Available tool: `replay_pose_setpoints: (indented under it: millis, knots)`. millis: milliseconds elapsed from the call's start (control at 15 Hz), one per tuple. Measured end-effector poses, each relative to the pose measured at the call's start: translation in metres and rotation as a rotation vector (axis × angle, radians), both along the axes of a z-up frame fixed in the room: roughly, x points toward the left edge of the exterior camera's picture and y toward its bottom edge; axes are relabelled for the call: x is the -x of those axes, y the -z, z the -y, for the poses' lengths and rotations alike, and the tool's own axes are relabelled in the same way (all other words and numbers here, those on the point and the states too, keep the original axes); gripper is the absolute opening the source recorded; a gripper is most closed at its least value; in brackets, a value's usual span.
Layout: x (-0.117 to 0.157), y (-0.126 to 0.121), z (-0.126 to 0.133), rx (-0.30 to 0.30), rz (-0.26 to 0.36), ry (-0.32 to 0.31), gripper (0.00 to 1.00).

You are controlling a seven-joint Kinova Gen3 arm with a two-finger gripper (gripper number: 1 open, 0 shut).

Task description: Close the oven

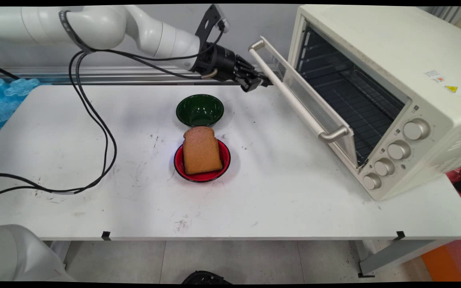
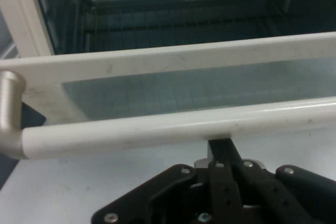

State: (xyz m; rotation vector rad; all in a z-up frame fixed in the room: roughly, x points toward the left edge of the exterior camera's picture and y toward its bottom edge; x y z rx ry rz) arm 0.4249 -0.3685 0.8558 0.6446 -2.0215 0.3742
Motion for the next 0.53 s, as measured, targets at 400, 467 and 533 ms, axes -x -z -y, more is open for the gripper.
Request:
replay_pose_setpoints:
  millis: [400,467,533]
  knots:
    - [-0.001,-0.012,0.008,0.021,-0.012,-0.001,0.00]
    - [-0.002,-0.013,0.008,0.023,-0.013,-0.001,0.00]
    - [-0.002,-0.016,0.008,0.024,-0.014,-0.001,0.00]
